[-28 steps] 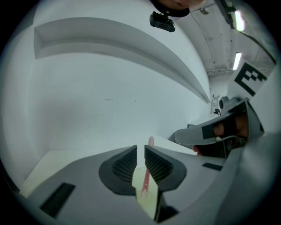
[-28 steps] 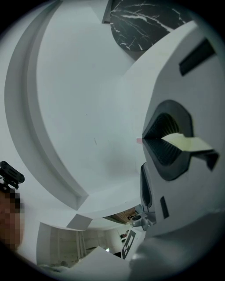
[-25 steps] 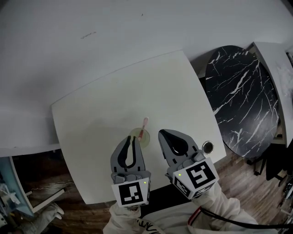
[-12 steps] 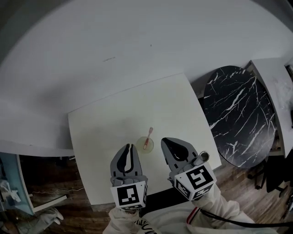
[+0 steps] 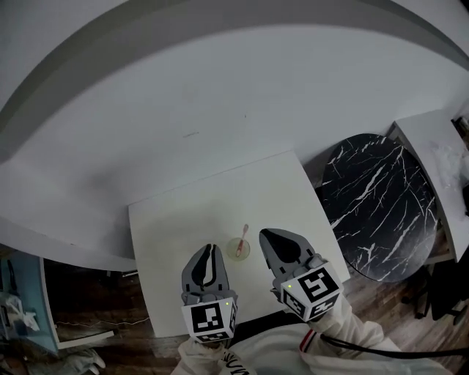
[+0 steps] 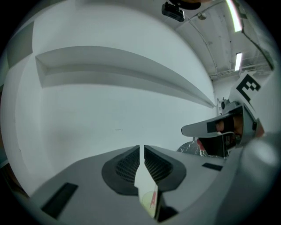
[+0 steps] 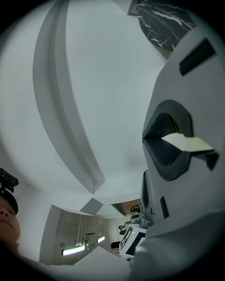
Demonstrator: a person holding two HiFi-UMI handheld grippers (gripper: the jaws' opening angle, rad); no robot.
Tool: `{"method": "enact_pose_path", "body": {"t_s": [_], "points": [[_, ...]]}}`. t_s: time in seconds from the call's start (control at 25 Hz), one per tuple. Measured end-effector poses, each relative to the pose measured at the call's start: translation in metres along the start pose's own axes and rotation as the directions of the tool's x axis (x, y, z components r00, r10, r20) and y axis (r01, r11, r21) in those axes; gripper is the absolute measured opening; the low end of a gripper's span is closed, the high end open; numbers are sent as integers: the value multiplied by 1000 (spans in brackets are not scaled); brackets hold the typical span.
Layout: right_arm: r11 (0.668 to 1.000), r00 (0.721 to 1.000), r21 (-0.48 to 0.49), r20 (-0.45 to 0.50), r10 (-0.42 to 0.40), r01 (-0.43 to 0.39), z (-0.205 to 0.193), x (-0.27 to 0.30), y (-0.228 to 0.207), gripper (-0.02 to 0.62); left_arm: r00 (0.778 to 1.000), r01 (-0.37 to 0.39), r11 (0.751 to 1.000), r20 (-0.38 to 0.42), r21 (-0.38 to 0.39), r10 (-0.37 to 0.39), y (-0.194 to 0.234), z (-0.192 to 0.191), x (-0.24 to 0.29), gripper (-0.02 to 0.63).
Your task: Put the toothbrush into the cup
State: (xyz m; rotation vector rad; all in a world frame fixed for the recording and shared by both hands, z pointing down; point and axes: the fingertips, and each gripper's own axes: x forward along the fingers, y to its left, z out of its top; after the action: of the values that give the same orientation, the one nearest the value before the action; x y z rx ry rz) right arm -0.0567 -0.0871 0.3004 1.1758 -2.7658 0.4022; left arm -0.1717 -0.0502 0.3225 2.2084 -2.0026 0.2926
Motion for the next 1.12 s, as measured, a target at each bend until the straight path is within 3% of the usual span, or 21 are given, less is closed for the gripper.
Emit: {"method": "enact_pose_path", "body": {"t_s": [0.4, 1.12], "points": [[1000, 999, 7, 35, 4, -4, 14, -10, 12, 5, 999, 3, 1000, 38, 6, -3, 4, 32, -15, 9], [1000, 999, -20, 53, 7, -6, 30, -8, 14, 5, 1000, 3, 1000, -1, -24, -3, 9, 29, -18, 9]]}}
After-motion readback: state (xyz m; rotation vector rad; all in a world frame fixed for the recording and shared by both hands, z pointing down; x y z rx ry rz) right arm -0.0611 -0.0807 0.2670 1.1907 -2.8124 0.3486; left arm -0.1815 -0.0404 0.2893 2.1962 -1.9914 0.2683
